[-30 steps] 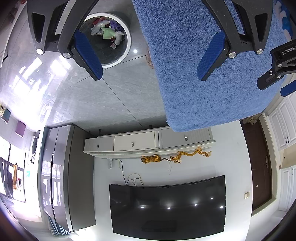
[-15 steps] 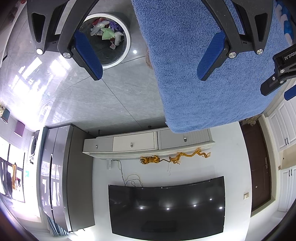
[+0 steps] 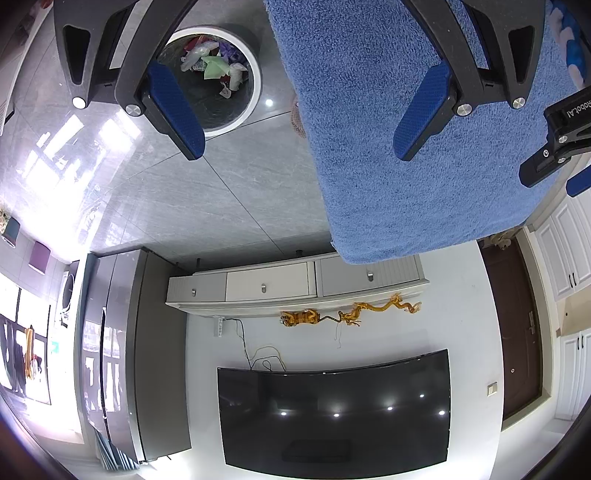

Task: Collect trash

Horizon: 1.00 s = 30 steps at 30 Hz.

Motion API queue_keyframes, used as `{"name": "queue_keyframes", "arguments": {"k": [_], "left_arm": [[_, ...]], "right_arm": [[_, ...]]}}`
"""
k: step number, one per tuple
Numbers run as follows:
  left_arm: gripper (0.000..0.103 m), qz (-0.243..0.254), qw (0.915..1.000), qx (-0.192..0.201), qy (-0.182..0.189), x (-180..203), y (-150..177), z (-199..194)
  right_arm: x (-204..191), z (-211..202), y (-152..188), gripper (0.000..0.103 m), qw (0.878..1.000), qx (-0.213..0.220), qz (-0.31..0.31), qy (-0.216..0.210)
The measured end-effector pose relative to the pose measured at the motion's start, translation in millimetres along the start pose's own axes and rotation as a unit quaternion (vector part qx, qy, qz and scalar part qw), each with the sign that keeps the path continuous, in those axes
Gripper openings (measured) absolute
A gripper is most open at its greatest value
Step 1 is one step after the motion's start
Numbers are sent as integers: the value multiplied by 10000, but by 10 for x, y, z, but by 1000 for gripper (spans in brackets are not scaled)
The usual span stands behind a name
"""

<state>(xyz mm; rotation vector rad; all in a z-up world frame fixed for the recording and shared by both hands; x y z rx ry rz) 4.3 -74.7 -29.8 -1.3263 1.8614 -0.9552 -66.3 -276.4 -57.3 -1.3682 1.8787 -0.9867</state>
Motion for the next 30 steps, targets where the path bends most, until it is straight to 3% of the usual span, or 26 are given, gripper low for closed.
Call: {"name": "queue_keyframes", "arguments": {"k": [30], "left_arm": [[103, 69, 9996, -136, 226, 87, 34, -3]], "right_arm": [[-15, -38, 11, 103, 10000, 21, 45, 49]]}}
Point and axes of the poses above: each gripper's, at about its wrist camera, not at the fingertips, and z roughly the way its jaws point, x to its right, y to its underside, the point moved 2 cm from there along z, roughly the way its jaws point, and after that the axes turned 1 degree about z, right-handed, at the moved point
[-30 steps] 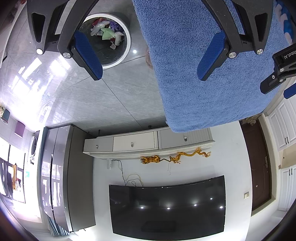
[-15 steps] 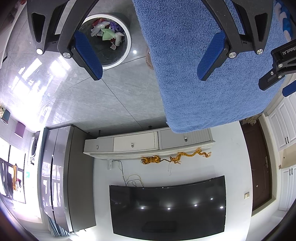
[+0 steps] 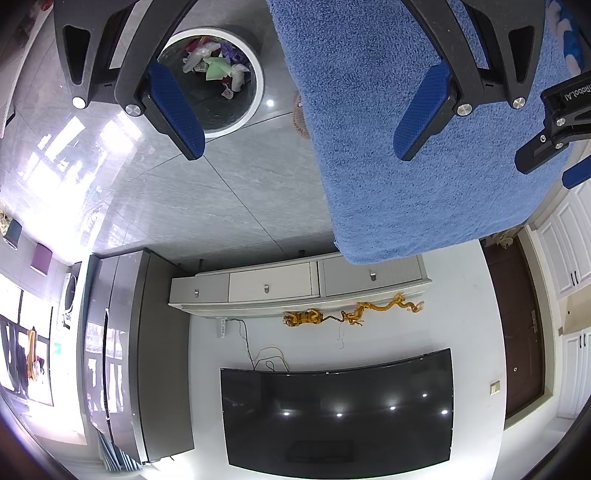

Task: Collect trash

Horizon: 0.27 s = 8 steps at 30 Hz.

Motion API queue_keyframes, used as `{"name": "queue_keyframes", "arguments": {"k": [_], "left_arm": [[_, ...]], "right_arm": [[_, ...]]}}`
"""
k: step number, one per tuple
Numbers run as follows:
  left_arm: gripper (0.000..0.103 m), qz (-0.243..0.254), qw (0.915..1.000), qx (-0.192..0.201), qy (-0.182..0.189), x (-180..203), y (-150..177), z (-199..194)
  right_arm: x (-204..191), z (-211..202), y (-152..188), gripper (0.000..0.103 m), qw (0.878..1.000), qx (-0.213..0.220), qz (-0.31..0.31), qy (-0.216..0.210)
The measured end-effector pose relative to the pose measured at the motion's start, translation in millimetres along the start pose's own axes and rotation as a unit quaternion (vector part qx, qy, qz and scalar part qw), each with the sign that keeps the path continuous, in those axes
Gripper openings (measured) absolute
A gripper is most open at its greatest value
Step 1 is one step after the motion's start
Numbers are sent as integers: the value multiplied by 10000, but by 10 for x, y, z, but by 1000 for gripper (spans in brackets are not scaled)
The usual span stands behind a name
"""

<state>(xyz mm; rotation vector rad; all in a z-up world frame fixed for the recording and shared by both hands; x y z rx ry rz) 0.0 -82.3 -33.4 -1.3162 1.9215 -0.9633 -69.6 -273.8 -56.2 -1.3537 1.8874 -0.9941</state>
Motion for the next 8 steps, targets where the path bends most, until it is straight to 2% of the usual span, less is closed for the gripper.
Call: {"name": "queue_keyframes", "arguments": {"k": [8], "left_arm": [[103, -28, 10000, -33, 52, -21, -9, 2]], "right_arm": [[2, -28, 11, 103, 10000, 21, 35, 43]]}}
Point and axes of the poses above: each gripper's, at about its wrist camera, not at the fingertips, and z roughly the way its jaws point, x to its right, y to its underside, the point moved 2 cm from there along z, roughly the way its jaws point, and after that the axes turned 1 degree about z, right-handed, at the moved point
